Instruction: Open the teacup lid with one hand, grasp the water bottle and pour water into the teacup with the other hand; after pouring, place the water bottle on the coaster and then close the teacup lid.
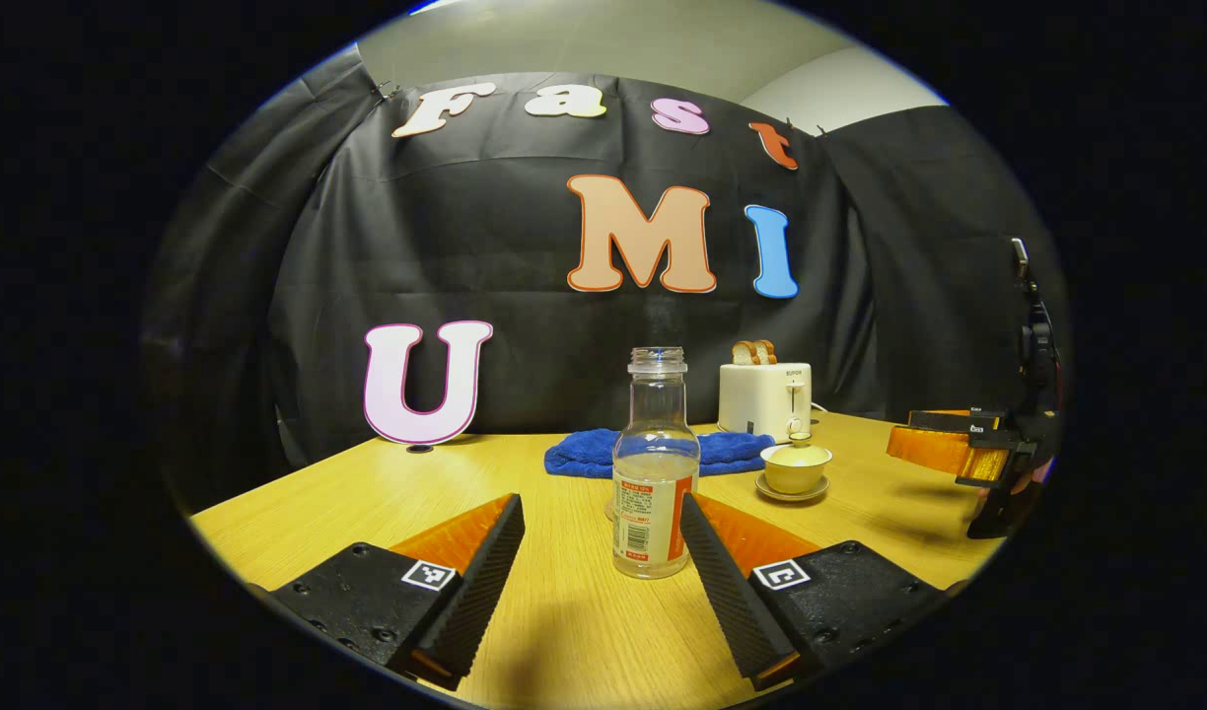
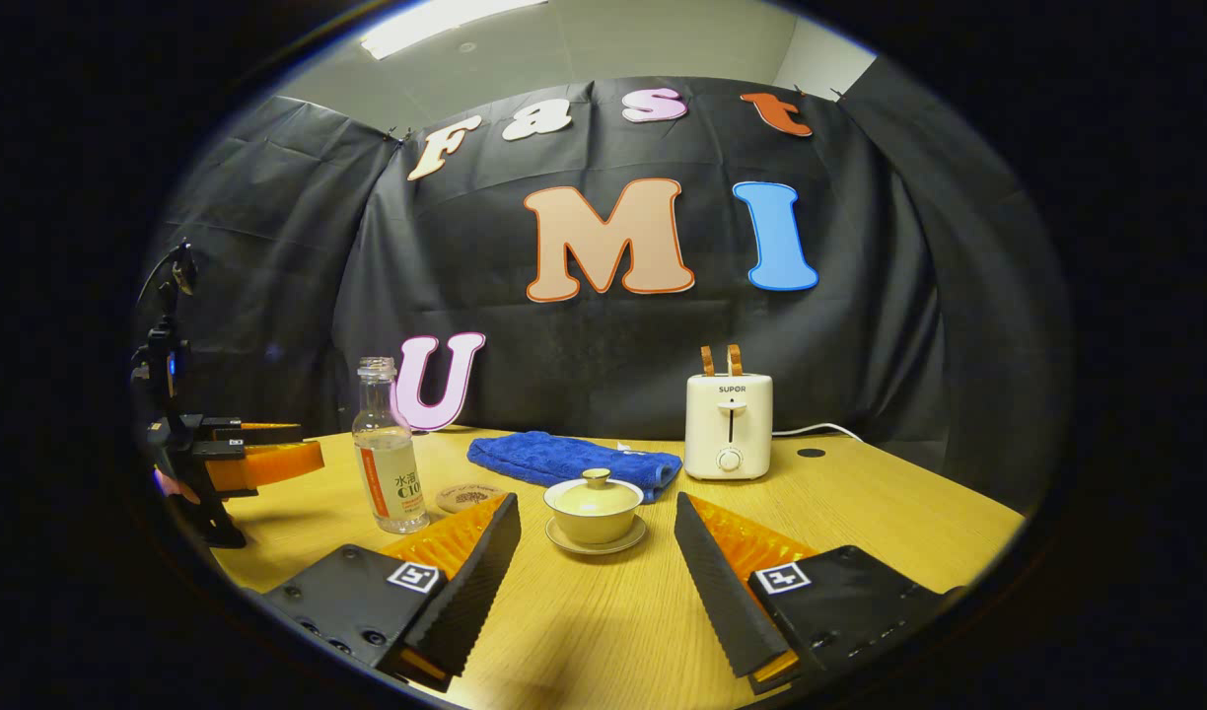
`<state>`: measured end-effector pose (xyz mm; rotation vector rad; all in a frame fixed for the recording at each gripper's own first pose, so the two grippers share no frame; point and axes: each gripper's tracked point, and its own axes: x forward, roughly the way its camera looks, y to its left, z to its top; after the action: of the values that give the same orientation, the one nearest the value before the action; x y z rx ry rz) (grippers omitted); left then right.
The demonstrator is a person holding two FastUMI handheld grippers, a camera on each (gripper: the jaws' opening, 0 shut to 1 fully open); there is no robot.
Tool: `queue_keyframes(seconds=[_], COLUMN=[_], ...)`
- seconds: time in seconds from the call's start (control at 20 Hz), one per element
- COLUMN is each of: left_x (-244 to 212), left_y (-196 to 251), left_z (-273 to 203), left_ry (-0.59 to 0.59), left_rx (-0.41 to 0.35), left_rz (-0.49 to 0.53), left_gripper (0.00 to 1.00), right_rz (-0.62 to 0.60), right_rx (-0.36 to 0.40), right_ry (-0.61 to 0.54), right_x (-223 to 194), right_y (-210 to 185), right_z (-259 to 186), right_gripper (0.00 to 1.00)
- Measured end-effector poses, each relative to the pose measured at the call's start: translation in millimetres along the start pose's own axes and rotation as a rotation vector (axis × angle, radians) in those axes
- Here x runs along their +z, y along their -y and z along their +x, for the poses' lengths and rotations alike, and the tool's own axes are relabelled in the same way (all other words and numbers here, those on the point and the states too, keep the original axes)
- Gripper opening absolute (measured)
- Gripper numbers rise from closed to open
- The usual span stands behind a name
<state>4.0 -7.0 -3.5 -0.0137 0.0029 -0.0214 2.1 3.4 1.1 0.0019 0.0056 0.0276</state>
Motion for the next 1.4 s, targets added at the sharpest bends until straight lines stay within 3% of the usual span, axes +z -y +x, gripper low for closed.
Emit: queue_keyframes(seconds=[0.25,0.3,0.8,1.05,1.2,1.4], left_x=[0,0,0,0,0,0], left_y=[1,1,1,1,1,1], left_z=[0,0,0,0,1,0], left_ry=[0.001,-0.001,0.0,0.001,0.0,0.0], left_rx=[-0.004,-0.004,-0.004,-0.004,-0.004,-0.004], left_rz=[0.0,0.001,0.0,0.0,0.0,-0.001], left_gripper=[0.93,0.93,0.93,0.93,0.93,0.93], right_rz=[0.0,0.0,0.0,-0.004,-0.016,-0.032], right_rx=[0.005,0.0,0.004,0.012,0.019,0.017], right_ry=[-0.006,-0.004,-0.024,-0.038,-0.07,-0.11], right_x=[-3,-2,-7,-10,-15,-21], right_y=[0,2,3,-2,-6,-8], right_z=[8,13,91,114,124,138], right_gripper=[0.99,0.95,1.0,0.95,0.98,0.71])
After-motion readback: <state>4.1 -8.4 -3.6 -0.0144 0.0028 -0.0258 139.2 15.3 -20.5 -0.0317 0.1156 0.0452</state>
